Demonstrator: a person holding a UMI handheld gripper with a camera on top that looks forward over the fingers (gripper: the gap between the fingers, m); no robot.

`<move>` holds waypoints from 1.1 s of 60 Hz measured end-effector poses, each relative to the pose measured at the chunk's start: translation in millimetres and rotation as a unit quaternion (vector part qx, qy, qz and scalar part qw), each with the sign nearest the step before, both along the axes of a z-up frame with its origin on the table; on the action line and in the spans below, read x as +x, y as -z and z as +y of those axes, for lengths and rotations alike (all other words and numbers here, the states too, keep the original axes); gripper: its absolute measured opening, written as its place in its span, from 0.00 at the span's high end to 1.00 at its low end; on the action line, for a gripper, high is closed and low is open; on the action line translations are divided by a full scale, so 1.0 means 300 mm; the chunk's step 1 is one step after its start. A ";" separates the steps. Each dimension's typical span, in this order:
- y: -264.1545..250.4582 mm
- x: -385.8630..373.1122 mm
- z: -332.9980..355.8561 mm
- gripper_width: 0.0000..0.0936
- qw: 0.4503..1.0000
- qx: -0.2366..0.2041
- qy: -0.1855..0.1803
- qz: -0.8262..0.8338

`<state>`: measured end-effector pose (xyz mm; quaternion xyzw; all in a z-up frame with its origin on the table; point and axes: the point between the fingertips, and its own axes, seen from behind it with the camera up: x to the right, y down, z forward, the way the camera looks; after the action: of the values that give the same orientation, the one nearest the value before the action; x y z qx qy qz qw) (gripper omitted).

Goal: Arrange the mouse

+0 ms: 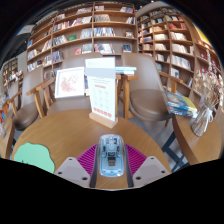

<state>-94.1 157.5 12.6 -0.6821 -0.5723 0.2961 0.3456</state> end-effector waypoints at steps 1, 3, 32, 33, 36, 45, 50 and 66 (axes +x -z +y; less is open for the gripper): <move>-0.027 0.009 -0.007 0.55 1.000 0.000 0.001 0.006; -0.088 0.027 -0.032 0.55 1.000 0.005 0.005 0.017; -0.149 0.166 -0.901 0.55 0.995 -0.026 -0.092 0.033; -0.120 0.164 -0.915 0.55 0.995 -0.018 -0.093 0.028; -0.033 0.180 -0.943 0.55 0.995 -0.006 -0.100 0.009; 0.071 0.197 -0.954 0.53 0.995 0.007 -0.095 -0.011; 0.075 0.201 -0.971 0.49 0.995 0.004 -0.095 -0.015; -0.197 0.378 -0.921 0.08 0.996 0.001 -0.087 0.022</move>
<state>19.2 -118.7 71.6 -0.6224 -0.6226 0.3392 0.3317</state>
